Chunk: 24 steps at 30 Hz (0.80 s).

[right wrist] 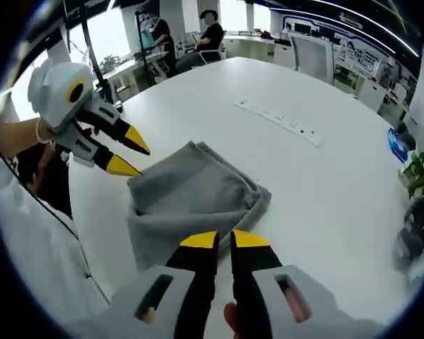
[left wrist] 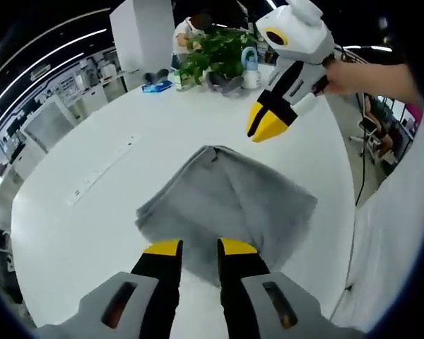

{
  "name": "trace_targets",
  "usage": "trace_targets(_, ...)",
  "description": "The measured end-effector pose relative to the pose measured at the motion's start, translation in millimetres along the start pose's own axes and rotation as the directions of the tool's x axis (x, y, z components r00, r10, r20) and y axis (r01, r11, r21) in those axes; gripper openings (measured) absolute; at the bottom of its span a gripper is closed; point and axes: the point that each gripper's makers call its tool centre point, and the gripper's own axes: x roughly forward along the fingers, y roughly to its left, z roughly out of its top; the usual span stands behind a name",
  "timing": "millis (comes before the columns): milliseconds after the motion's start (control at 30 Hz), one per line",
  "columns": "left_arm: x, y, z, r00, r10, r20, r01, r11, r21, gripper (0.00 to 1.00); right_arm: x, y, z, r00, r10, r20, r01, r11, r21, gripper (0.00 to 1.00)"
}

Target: Fold the towel on the table until its edges align and the towel forms a compact rectangular stack.

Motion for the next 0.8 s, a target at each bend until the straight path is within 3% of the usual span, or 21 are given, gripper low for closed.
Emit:
trace_targets(300, -6.6, -58.1, -6.5, 0.998, -0.059, 0.023, 0.057, 0.996, 0.072, 0.23, -7.3, 41.7, -40.1, 0.999, 0.023, -0.027, -0.022, 0.999, 0.040, 0.12)
trace_targets(433, -10.0, -70.9, -3.9, 0.997, -0.070, 0.039, 0.067, 0.995, 0.073, 0.25, -6.2, 52.8, -56.9, 0.998, 0.030, -0.051, -0.025, 0.996, 0.087, 0.14)
trace_targets(600, -13.2, -81.0, -2.0, 0.997, -0.063, 0.052, 0.058, 0.994, 0.091, 0.28, -3.1, 65.5, -63.0, 0.998, 0.056, -0.041, -0.049, 0.987, 0.150, 0.16)
trace_targets(800, -19.4, -88.5, -2.8, 0.997, -0.049, 0.053, 0.042, 0.991, 0.124, 0.28, 2.1, 73.0, -65.7, 0.997, 0.052, -0.058, -0.043, 0.989, 0.140, 0.15)
